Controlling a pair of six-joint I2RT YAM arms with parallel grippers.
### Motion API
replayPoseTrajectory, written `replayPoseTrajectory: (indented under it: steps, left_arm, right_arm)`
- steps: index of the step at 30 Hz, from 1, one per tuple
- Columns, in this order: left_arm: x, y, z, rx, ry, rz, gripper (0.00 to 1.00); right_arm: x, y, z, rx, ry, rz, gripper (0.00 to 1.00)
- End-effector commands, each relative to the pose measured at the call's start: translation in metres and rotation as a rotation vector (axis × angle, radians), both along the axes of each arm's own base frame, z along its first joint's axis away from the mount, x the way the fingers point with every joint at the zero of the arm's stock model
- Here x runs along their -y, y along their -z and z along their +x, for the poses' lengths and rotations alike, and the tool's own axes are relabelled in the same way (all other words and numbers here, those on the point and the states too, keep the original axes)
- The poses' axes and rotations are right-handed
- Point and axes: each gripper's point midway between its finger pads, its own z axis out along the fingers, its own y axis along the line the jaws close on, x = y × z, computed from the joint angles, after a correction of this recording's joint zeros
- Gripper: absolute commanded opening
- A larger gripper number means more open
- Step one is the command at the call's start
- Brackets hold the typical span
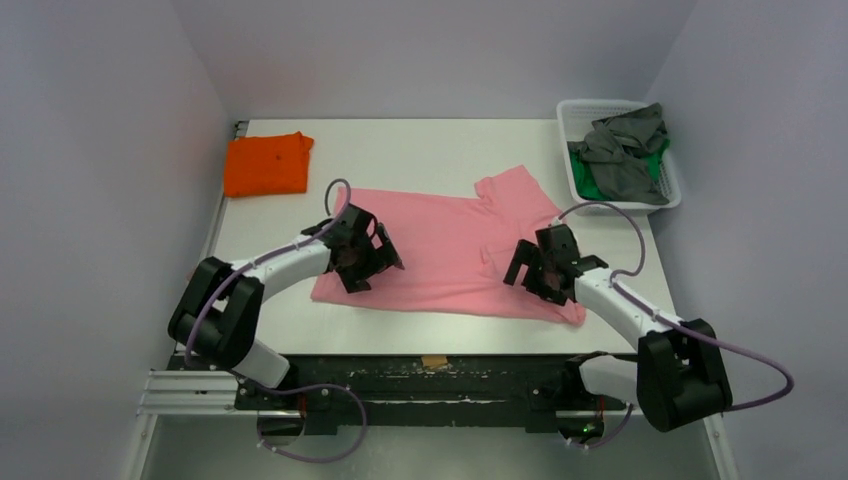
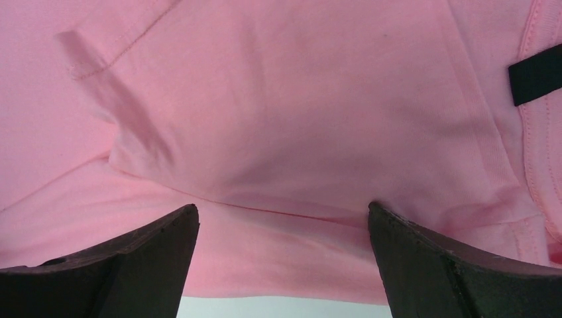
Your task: Fold and stack the t-shirts
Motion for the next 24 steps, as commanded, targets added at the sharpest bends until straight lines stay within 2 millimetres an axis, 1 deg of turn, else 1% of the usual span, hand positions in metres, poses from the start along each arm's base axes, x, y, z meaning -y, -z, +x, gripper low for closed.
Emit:
replayPoseTrajectory:
  steps: [1,3,6,8,10,12,14,16,17,18,21,22,24]
  left_arm:
    - [-0.015,0.035,-0.078,-0.207,-0.014,0.081,1.00]
    - [-0.014,0.036,-0.091,-0.216,-0.015,0.084,1.00]
    - [-0.018,0.038,-0.109,-0.241,-0.019,0.115,1.00]
    - [-0.021,0.039,-0.122,-0.248,-0.027,0.134,1.00]
    - [-0.020,0.038,-0.127,-0.231,-0.039,0.135,1.00]
    - [-0.020,0.033,-0.125,-0.202,-0.049,0.134,1.00]
    - [-0.025,0.027,-0.119,-0.175,-0.062,0.165,1.00]
    - [-0.026,0.021,-0.118,-0.164,-0.062,0.176,1.00]
    - [-0.026,0.021,-0.120,-0.160,-0.067,0.175,1.00]
    - [-0.026,0.022,-0.122,-0.162,-0.074,0.172,1.00]
    - [-0.024,0.019,-0.119,-0.134,-0.071,0.156,1.00]
    - [-0.025,0.014,-0.116,-0.117,-0.071,0.165,1.00]
    - [-0.025,-0.005,-0.101,-0.053,-0.061,0.192,1.00]
  right_arm:
    - [0.025,0.008,-0.048,-0.114,0.097,-0.065,0.99]
    - [0.028,0.005,-0.049,-0.099,0.110,-0.072,0.99]
    - [0.033,0.007,-0.052,-0.110,0.117,-0.096,0.99]
    - [0.031,0.007,-0.051,-0.107,0.104,-0.091,0.99]
    - [0.030,0.006,-0.047,-0.093,0.105,-0.086,0.99]
    - [0.026,0.003,-0.041,-0.075,0.085,-0.067,0.99]
    - [0.026,-0.003,-0.035,-0.051,0.074,-0.078,0.99]
    - [0.034,-0.014,-0.030,-0.029,0.080,-0.125,0.99]
    - [0.038,-0.024,-0.024,-0.003,0.091,-0.145,0.99]
    - [0.042,-0.028,-0.024,0.003,0.098,-0.166,0.99]
    - [0.042,-0.049,-0.011,0.079,0.087,-0.168,0.99]
    - [0.040,-0.056,-0.006,0.106,0.071,-0.159,0.99]
    - [0.034,-0.072,0.005,0.154,0.040,-0.142,0.99]
